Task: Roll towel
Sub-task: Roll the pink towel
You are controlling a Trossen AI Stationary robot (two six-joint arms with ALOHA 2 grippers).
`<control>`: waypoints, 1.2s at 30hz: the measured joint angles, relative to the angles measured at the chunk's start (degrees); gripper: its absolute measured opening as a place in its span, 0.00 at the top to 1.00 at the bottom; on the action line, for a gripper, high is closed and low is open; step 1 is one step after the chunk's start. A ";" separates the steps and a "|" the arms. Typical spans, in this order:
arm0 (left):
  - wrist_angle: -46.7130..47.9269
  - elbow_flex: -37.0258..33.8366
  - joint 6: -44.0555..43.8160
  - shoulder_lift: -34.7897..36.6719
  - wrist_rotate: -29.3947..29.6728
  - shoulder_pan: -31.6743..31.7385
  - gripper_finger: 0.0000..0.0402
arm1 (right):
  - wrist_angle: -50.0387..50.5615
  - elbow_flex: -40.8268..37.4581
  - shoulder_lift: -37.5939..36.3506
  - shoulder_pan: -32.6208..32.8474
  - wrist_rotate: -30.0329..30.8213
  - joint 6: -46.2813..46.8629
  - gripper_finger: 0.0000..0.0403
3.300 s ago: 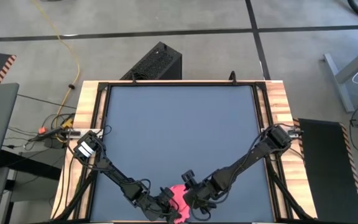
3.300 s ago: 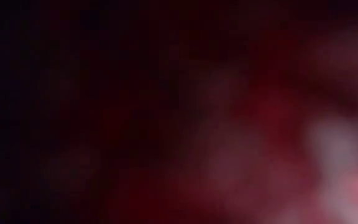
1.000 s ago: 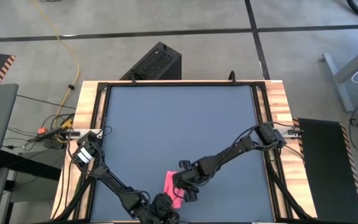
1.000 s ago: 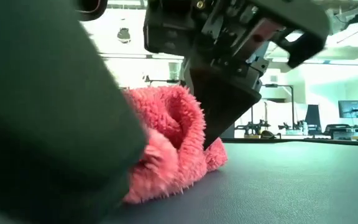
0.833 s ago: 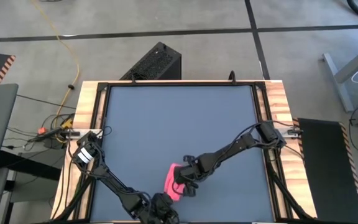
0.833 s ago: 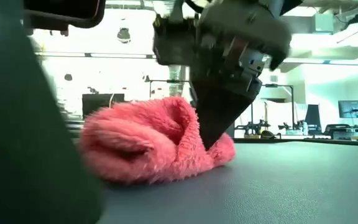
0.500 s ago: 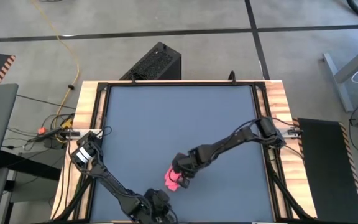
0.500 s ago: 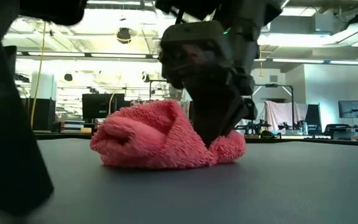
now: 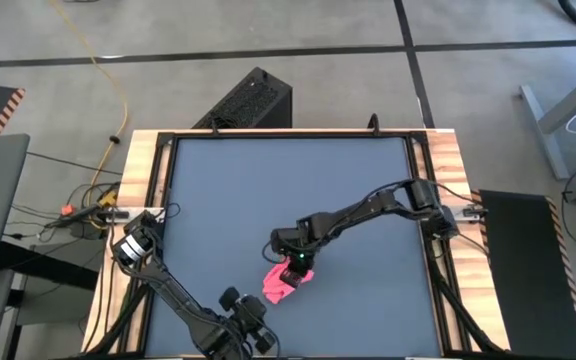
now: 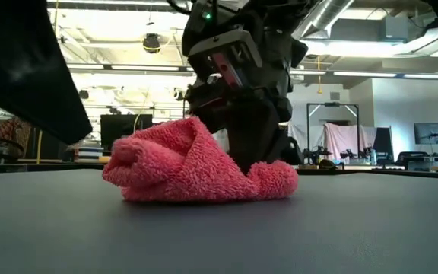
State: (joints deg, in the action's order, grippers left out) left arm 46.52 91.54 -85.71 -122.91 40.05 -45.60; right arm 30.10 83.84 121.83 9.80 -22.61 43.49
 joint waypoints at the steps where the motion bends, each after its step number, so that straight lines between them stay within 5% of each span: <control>1: 0.28 -0.18 -0.15 0.00 0.36 0.02 0.92 | 0.02 -0.03 -0.50 0.04 -1.01 -0.30 0.92; 10: 0.50 -0.36 2.10 0.00 5.14 0.83 0.92 | 2.43 -0.08 -2.13 -1.67 -13.51 -1.38 0.92; 17: 0.61 -0.36 6.68 0.00 10.43 1.92 0.92 | 3.06 -0.01 -2.33 -3.75 -17.28 -1.40 0.92; 24: 0.79 -3.21 9.10 0.04 19.69 3.26 0.92 | 3.40 0.05 -2.35 -6.20 -14.28 -0.13 0.92; 36: -0.28 -8.11 1.85 0.39 14.33 4.65 0.92 | 7.24 0.14 -2.51 -6.13 -5.75 -10.22 0.89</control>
State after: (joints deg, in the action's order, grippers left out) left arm 46.24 83.42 -83.87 -122.52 54.38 -40.95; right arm 37.34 83.99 119.33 3.67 -28.37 33.27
